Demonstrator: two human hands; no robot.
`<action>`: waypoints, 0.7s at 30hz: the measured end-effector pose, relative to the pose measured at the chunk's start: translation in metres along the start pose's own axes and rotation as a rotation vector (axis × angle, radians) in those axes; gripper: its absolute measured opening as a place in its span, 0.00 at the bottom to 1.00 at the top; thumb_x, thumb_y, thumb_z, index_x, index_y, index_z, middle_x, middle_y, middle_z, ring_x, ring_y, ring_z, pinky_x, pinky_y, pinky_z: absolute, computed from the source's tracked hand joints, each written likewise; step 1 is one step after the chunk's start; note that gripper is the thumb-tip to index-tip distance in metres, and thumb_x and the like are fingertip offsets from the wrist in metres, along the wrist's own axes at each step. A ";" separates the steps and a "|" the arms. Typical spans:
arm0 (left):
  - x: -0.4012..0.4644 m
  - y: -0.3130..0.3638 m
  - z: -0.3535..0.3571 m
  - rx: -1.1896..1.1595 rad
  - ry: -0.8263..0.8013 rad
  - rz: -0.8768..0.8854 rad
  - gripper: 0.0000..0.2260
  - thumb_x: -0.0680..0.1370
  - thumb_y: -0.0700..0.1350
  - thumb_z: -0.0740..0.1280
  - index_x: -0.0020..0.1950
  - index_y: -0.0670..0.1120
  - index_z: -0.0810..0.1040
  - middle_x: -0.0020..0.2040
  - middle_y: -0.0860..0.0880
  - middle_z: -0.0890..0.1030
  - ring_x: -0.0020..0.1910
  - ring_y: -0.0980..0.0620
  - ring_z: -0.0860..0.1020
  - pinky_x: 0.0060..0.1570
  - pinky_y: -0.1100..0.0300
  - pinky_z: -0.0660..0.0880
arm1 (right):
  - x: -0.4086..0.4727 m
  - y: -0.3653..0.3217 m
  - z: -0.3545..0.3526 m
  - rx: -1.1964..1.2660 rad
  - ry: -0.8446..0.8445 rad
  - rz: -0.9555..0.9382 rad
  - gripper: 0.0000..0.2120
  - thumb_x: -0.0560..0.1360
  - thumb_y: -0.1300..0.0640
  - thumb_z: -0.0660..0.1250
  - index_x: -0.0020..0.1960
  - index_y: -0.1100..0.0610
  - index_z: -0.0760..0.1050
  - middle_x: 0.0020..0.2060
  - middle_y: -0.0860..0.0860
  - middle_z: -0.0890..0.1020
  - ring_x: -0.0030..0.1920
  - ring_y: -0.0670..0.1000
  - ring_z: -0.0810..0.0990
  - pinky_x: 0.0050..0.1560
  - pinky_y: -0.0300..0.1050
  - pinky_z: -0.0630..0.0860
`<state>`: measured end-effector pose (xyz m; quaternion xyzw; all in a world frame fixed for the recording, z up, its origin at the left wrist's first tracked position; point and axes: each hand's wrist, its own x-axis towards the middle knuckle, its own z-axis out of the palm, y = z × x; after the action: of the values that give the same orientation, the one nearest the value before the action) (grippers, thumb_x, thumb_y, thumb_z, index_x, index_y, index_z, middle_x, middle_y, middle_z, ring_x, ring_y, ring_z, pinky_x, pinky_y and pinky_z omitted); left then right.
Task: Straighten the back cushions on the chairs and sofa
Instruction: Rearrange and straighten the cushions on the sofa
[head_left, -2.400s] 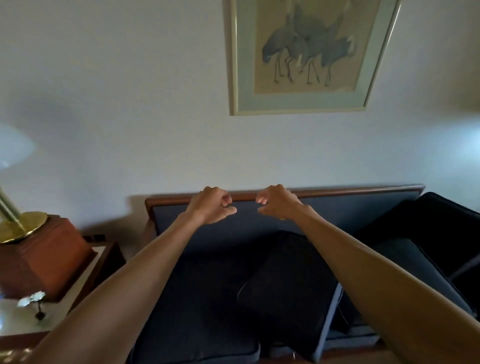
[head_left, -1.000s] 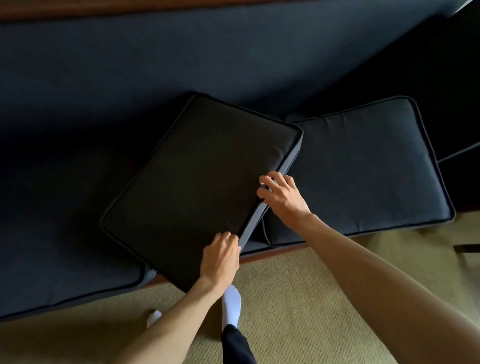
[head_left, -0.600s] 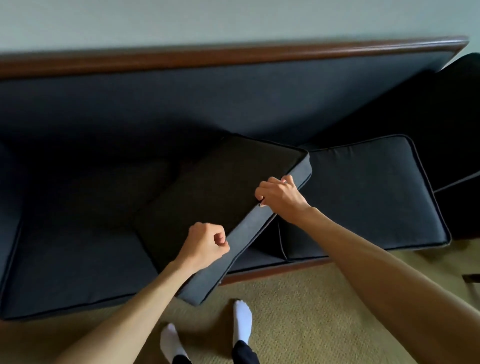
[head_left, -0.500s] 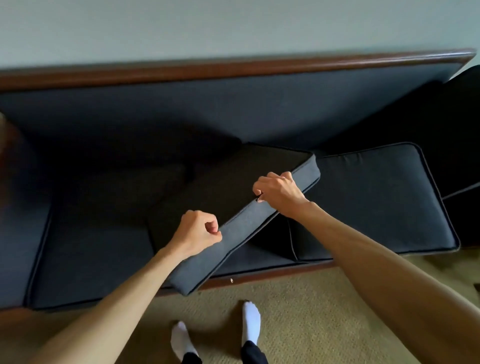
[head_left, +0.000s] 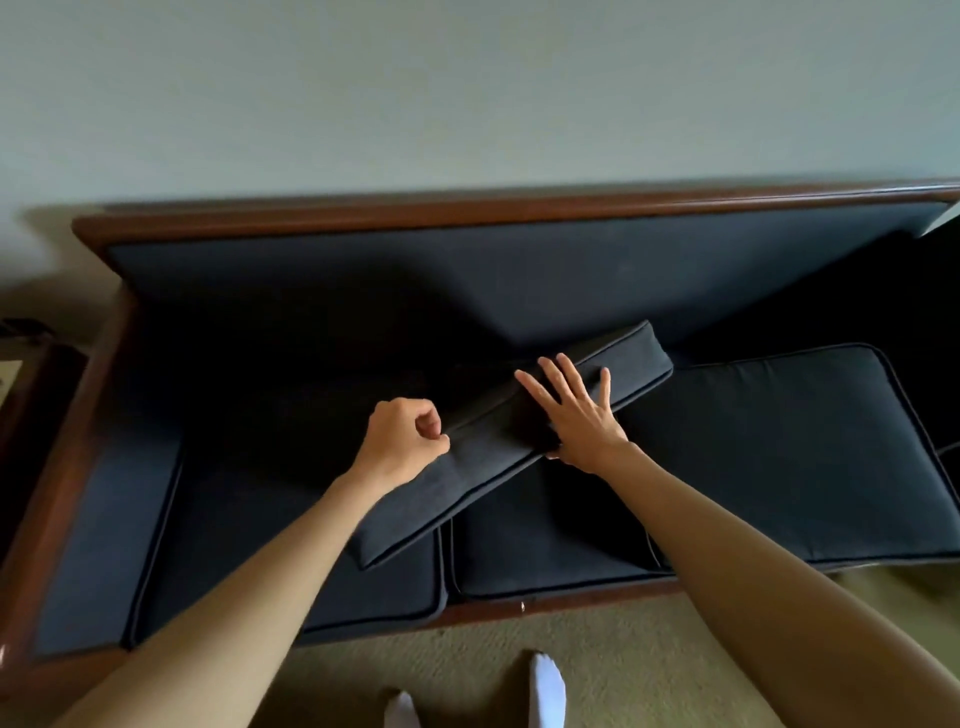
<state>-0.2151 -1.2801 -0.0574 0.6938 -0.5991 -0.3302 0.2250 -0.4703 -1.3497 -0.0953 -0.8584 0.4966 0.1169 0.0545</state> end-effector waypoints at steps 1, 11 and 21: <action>-0.004 0.003 0.005 0.010 0.032 -0.011 0.06 0.70 0.44 0.74 0.40 0.49 0.78 0.36 0.53 0.80 0.36 0.55 0.78 0.42 0.60 0.74 | 0.006 -0.001 -0.001 -0.008 -0.014 0.015 0.63 0.68 0.44 0.77 0.76 0.44 0.26 0.80 0.53 0.40 0.79 0.57 0.34 0.71 0.77 0.46; 0.004 0.007 0.055 0.744 -0.011 -0.016 0.58 0.61 0.64 0.75 0.78 0.48 0.44 0.75 0.42 0.62 0.73 0.40 0.60 0.69 0.39 0.61 | 0.045 0.023 -0.011 0.001 -0.038 -0.008 0.68 0.61 0.51 0.82 0.78 0.45 0.31 0.80 0.53 0.44 0.79 0.56 0.39 0.73 0.72 0.47; 0.044 0.005 0.028 0.789 -0.010 -0.141 0.48 0.57 0.53 0.78 0.71 0.47 0.57 0.58 0.45 0.73 0.53 0.44 0.74 0.54 0.47 0.70 | 0.109 0.048 -0.035 -0.100 0.020 -0.092 0.51 0.56 0.50 0.80 0.72 0.46 0.57 0.66 0.51 0.66 0.71 0.57 0.61 0.72 0.75 0.45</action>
<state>-0.2363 -1.3222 -0.0814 0.7649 -0.6318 -0.0928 -0.0849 -0.4549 -1.4727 -0.0885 -0.8829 0.4509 0.1305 0.0120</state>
